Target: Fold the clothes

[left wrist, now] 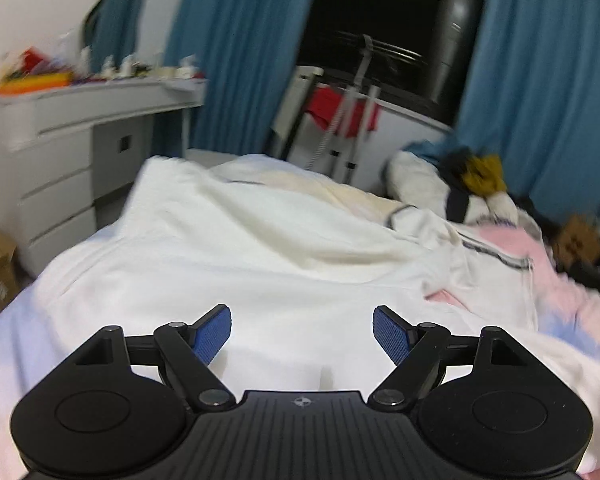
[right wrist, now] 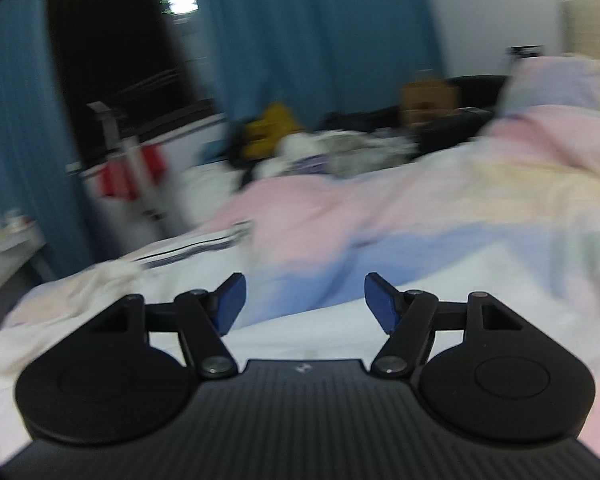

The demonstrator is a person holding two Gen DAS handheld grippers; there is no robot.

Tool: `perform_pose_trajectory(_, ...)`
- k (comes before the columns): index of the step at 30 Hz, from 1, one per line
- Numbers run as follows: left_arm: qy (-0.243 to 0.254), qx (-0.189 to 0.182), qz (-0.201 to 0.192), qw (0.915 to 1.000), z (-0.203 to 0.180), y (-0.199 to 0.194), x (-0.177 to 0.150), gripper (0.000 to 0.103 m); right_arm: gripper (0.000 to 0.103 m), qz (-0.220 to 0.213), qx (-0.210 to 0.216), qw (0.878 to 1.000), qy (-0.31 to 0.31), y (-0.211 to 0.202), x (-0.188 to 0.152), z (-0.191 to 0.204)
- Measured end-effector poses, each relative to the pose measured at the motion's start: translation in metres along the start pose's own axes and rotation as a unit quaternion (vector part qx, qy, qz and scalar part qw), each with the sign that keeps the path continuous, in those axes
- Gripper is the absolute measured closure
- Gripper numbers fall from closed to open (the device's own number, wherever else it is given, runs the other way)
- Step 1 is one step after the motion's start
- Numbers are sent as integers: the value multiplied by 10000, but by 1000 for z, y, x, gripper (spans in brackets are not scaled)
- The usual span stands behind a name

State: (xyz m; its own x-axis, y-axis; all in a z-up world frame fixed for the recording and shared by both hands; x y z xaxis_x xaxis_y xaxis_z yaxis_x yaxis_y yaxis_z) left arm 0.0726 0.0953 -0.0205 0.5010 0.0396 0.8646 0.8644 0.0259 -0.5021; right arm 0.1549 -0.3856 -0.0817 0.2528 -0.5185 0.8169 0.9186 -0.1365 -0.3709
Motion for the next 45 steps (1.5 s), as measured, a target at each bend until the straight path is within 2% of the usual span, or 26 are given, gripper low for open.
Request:
perform_pose_trajectory(7, 246, -326, 98, 9991, -51, 80, 17, 23, 35, 738, 536, 9952, -347, 50, -27, 22)
perform_pose_trajectory(12, 219, -519, 343, 9978, -51, 132, 3, 24, 35, 1334, 562, 9884, -449, 94, -46, 24)
perform_pose_trajectory(17, 36, -674, 373, 9970, -34, 157, -10, 24, 33, 1528, 391, 9872, -223, 159, -47, 33)
perform_pose_trajectory(21, -122, -763, 231, 9967, -27, 167, -13, 24, 34, 1927, 509, 9799, 4, 214, -54, 50)
perform_pose_trajectory(25, -477, -944, 187, 9942, -18, 170, -14, 24, 35, 2086, 400, 9770, -167, 250, -60, 69)
perform_pose_trajectory(27, -671, -1022, 160, 9924, -12, 168, -13, 24, 49, 2140, 209, 9754, -483, 259, -63, 78)
perform_pose_trajectory(28, -742, -1060, 156, 9915, -9, 169, -13, 24, 77, 2126, 118, 9745, -703, 259, -63, 82)
perform_pose_trajectory(29, -795, -1084, 142, 9908, -7, 169, -12, 24, 81, 2117, 87, 9738, -824, 257, -60, 86)
perform_pose_trajectory(31, -856, -1118, 78, 9900, -3, 165, -11, 24, 85, 2010, 123, 9760, -828, 247, -43, 88)
perform_pose_trajectory(32, -884, -1136, 52, 9896, -2, 164, -10, 24, 91, 1895, 172, 9781, -841, 240, -31, 89)
perform_pose_trajectory(38, -894, -1229, -49, 9884, -2, 161, -5, 24, 92, 1309, 135, 9863, -990, 209, 58, 82)
perform_pose_trajectory(42, -915, -1265, -34, 9877, 0, 162, -6, 24, 93, 879, -255, 9876, -1275, 194, 122, 53)
perform_pose_trajectory(45, -875, -1305, -31, 9876, -3, 163, -5, 24, 93, 583, -816, 9834, -1513, 193, 163, 14)
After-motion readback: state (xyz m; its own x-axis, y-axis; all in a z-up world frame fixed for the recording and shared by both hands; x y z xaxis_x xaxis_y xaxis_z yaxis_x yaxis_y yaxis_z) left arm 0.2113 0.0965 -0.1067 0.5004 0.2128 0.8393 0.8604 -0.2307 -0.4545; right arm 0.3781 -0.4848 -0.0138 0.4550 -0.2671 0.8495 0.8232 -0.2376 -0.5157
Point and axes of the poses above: each gripper's, at about its wrist camera, not at the fingertips, and y roughly the way its jaws point, z to its left, x to its top, the point moved 6 cm from there along y, roughly the way its jaws point, and after that the axes turned 11 degrees about y, right-handed, at the moved point
